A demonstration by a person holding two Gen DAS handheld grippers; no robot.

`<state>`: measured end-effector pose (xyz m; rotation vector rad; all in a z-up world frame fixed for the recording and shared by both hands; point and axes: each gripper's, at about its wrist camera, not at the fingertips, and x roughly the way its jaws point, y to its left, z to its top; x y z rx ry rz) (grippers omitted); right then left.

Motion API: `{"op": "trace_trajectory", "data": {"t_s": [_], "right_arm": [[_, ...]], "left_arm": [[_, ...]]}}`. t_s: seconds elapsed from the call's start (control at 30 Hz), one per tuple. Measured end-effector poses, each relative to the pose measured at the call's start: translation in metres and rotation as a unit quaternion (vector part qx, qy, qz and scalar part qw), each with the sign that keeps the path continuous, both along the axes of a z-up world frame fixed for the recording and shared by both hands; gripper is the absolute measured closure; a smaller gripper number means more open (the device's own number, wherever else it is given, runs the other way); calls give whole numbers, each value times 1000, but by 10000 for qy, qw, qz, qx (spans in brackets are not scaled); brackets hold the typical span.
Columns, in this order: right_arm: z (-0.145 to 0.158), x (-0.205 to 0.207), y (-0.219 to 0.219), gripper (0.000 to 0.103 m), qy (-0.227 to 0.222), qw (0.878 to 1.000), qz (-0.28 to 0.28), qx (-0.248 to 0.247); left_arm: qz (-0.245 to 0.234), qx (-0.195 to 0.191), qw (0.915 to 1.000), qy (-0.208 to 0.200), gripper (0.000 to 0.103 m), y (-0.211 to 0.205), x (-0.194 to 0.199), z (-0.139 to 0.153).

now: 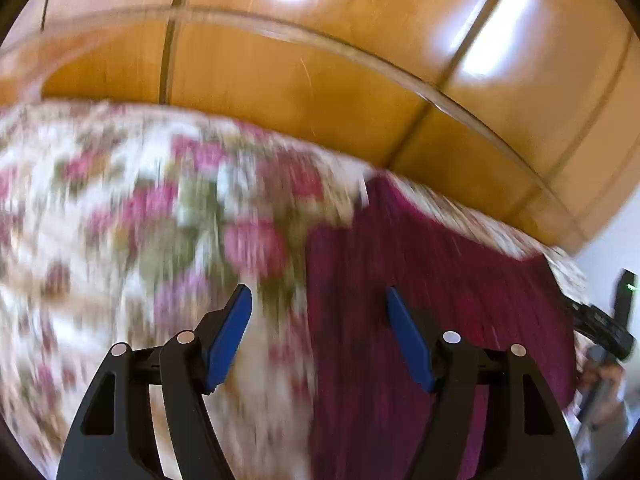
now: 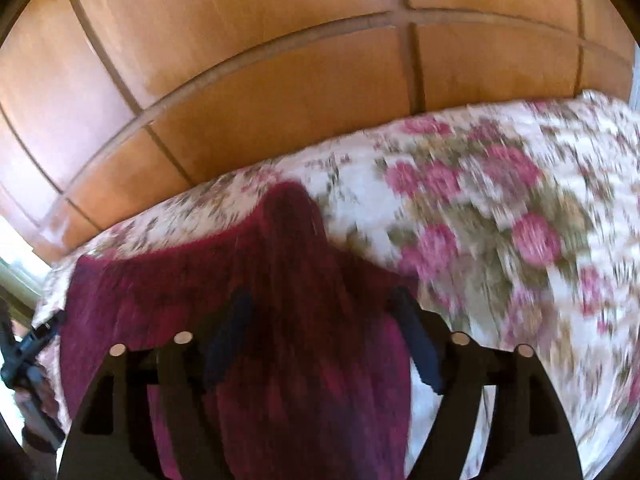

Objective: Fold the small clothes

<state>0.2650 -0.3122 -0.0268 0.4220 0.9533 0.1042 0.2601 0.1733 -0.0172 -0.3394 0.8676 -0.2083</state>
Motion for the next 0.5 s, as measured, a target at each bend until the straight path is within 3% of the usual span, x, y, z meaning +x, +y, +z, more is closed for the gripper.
{"op": "trace_trajectory", "data": {"t_s": [0.23, 0.33, 0.37, 0.4, 0.5], "right_arm": [[-29, -89, -17, 14, 197, 9963, -108, 824], [-42, -108, -13, 14, 251, 9941, -123, 1044], [-42, -111, -12, 16, 205, 9944, -127, 1031], [-40, -112, -9, 31, 190, 9937, -96, 1096], [-31, -113, -2, 60, 146, 9949, -61, 1001]], "left_arm": [[-369, -1108, 9928, 256, 33, 6, -96, -35], [-411, -1377, 9890, 353, 34, -4, -102, -44], [-440, -1486, 9871, 394, 38, -7, -101, -46], [-483, -1530, 9862, 414, 58, -10, -99, -46], [-372, -1272, 9899, 500, 76, -18, -92, -44]]}}
